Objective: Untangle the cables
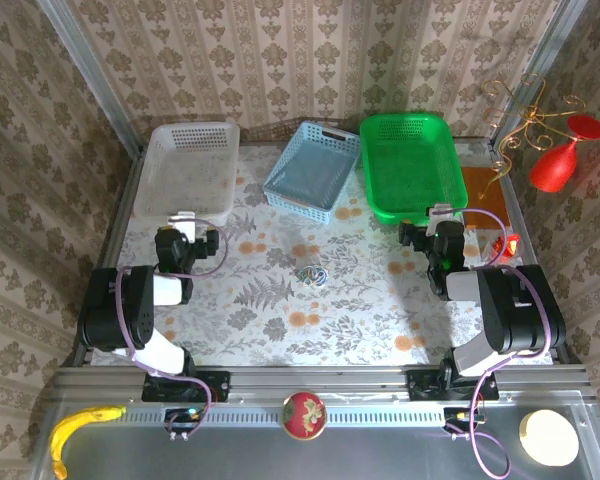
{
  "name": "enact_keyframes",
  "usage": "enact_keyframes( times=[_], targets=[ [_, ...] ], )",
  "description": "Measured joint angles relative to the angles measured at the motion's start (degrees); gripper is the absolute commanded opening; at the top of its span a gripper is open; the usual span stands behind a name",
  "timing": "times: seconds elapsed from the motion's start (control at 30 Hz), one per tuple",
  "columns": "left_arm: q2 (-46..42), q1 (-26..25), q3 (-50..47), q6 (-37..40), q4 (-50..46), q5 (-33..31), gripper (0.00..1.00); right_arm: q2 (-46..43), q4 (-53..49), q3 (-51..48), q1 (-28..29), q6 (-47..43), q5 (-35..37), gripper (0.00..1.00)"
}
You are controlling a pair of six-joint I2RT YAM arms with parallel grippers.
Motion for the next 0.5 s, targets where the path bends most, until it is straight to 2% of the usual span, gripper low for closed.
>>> enact_keyframes(
  times=[0.5],
  targets=[
    [0.0,0.1,0.0,0.0,0.0,-0.3,1.00,0.0,0.0,0.0,0.0,0.0,-0.5,1.00]
  ],
)
